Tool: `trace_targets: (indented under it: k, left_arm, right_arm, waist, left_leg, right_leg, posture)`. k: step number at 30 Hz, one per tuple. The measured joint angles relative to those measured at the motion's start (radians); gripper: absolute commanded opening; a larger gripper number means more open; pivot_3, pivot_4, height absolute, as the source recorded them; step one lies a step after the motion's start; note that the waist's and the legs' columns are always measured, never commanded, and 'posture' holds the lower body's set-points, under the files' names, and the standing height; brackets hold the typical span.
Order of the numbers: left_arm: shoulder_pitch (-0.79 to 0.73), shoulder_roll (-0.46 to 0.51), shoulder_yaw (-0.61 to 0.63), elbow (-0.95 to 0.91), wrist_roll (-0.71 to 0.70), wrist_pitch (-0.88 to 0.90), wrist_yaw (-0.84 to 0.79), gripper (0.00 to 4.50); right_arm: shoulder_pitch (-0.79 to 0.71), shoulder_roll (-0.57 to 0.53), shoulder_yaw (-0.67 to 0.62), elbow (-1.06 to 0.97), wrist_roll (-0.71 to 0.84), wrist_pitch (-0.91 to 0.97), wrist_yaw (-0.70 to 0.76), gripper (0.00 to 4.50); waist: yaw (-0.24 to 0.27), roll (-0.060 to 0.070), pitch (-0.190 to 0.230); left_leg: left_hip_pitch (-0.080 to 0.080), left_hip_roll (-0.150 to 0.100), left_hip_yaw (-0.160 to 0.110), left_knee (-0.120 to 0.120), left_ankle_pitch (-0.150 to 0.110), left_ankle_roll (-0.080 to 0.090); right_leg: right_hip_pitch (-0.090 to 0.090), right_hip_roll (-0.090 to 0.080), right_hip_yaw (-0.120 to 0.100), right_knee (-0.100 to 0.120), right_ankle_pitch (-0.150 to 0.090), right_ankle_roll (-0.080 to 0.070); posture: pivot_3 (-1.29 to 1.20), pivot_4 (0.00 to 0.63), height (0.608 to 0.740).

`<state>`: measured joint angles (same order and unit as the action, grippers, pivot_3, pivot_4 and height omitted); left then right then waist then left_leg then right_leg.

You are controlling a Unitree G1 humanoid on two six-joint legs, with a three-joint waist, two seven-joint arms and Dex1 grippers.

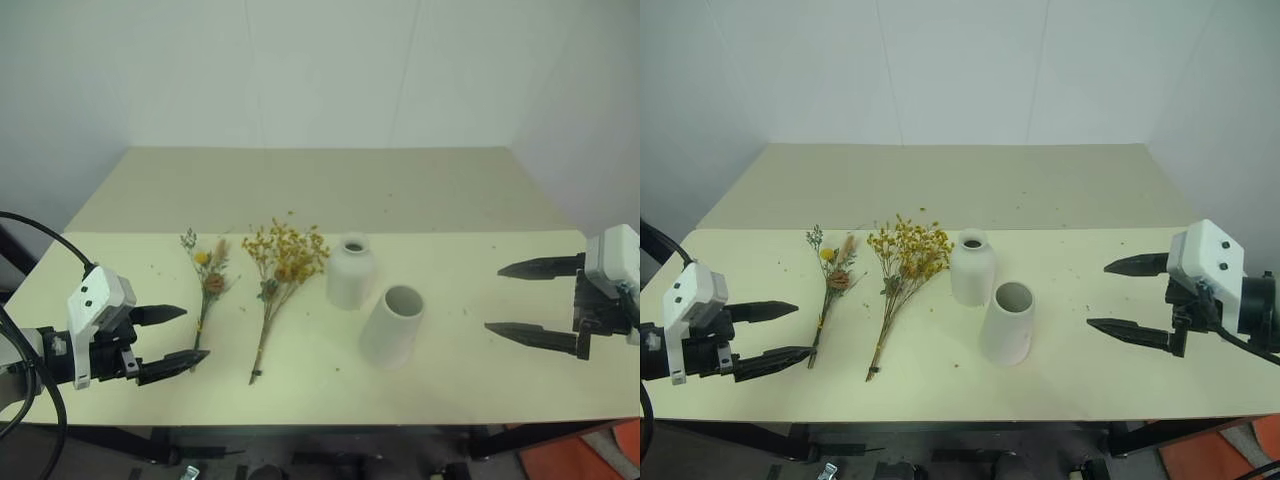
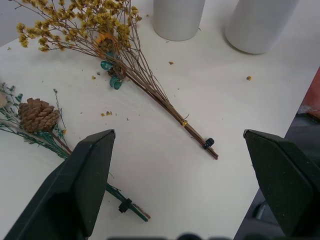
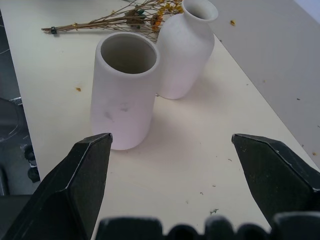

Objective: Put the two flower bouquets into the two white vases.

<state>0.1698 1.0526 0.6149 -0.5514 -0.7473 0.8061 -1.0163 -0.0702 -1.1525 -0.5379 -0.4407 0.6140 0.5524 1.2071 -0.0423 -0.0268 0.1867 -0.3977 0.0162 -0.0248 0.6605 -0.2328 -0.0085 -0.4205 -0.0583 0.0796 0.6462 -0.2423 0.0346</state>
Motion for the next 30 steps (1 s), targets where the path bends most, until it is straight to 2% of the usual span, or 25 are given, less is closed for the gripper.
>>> trace_targets:
  k: [20,24,30]
  left_arm:
    - [-0.012,0.000,0.000,-0.001,-0.002,0.014,0.045,4.50]
    - [-0.066,-0.025,-0.033,-0.003,0.008,0.048,0.152,4.50]
    - [-0.235,-0.151,-0.201,-0.030,0.038,0.208,0.455,4.50]
  right_arm:
    - [-0.043,-0.008,0.000,-0.008,0.051,0.049,-0.019,4.49]
    - [-0.072,-0.008,0.007,-0.028,0.078,0.070,-0.038,4.49]
    - [-0.148,-0.008,0.046,-0.047,0.123,0.108,-0.083,4.49]
  waist:
    - [0.000,0.000,0.000]
    - [0.000,0.000,0.000]
    - [0.002,-0.003,-0.001]
  left_leg:
    - [0.000,0.000,0.000,0.000,0.000,0.000]
    - [0.000,0.000,0.000,0.000,0.000,0.000]
    - [0.000,-0.001,-0.002,0.001,0.000,0.000]
  right_leg:
    - [0.000,0.000,0.000,0.000,0.000,0.000]
    - [0.001,0.000,0.000,0.001,0.000,0.000]
    - [0.001,0.000,0.001,0.001,0.001,0.001]
  posture:
    - [0.00,0.150,0.740]
    - [0.00,0.150,0.740]
    - [0.00,0.150,0.740]
